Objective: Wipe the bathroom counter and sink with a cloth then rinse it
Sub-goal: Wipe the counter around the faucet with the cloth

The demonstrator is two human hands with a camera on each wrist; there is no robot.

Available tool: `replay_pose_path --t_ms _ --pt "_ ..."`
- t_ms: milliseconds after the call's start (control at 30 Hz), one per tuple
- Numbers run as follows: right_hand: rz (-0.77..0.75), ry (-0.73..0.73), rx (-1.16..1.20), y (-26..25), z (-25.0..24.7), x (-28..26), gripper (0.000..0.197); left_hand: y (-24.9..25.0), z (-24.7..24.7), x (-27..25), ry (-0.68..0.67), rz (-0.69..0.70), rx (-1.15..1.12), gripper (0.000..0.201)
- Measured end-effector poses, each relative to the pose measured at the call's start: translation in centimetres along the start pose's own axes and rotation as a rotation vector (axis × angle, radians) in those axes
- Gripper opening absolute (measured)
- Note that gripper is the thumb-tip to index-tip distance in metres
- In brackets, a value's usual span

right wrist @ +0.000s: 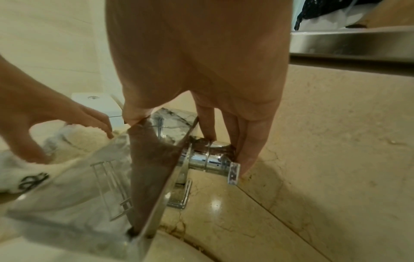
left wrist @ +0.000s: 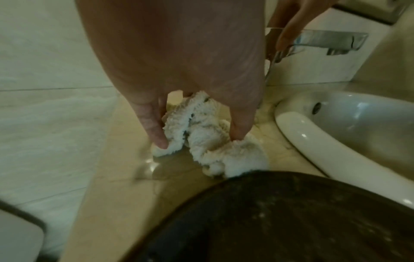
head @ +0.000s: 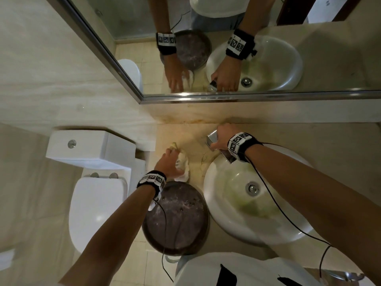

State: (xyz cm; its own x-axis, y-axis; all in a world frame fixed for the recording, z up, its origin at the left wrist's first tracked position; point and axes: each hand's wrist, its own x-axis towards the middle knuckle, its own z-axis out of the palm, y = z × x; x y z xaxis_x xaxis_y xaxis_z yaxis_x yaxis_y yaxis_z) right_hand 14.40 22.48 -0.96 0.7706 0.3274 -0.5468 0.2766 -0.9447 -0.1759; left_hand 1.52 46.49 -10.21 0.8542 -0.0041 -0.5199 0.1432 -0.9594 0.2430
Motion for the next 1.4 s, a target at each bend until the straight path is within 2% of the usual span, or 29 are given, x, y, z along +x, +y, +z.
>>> replay_pose_path --t_ms 100,233,467,567,700,867,1000,1200,1267,1333,1400 --pt "0.000 0.000 0.001 -0.2 0.0 0.0 0.056 1.4 0.9 -0.5 -0.017 0.011 -0.038 0.092" --pt "0.005 0.006 -0.017 -0.4 -0.2 -0.2 0.055 3.5 1.6 -0.7 -0.057 0.101 -0.029 0.096" --pt "0.005 -0.002 -0.036 -0.5 -0.2 -0.1 0.053 7.7 1.9 -0.5 -0.091 0.204 0.009 0.090" --pt "0.003 -0.004 -0.030 -0.5 -0.2 -0.1 0.048 8.0 1.7 0.4 -0.131 0.261 0.064 0.094" --pt "0.001 -0.013 -0.014 -0.5 -0.2 -0.1 0.045 8.2 1.1 1.7 -0.155 0.331 0.157 0.087" --pt "-0.006 -0.006 -0.002 -0.3 -0.1 0.0 0.045 8.2 0.6 3.4 -0.109 0.389 0.240 0.077" --pt "-0.004 -0.005 0.012 -0.4 -0.1 0.0 0.044 6.9 -0.1 4.5 -0.018 0.248 0.186 0.078" --pt "-0.015 -0.006 0.039 -0.1 0.0 0.0 0.048 2.2 -2.3 7.0 0.203 -0.159 0.117 0.079" --pt "-0.022 0.000 0.043 0.0 0.0 0.0 0.050 0.9 -3.1 8.1 0.207 -0.286 0.041 0.081" --pt "-0.029 0.005 0.036 0.1 0.2 0.0 0.051 0.8 -4.1 8.8 0.158 -0.322 -0.065 0.080" --pt "-0.029 0.010 0.039 0.2 0.3 0.1 0.054 1.7 -4.7 9.6 0.137 -0.281 -0.100 0.077"
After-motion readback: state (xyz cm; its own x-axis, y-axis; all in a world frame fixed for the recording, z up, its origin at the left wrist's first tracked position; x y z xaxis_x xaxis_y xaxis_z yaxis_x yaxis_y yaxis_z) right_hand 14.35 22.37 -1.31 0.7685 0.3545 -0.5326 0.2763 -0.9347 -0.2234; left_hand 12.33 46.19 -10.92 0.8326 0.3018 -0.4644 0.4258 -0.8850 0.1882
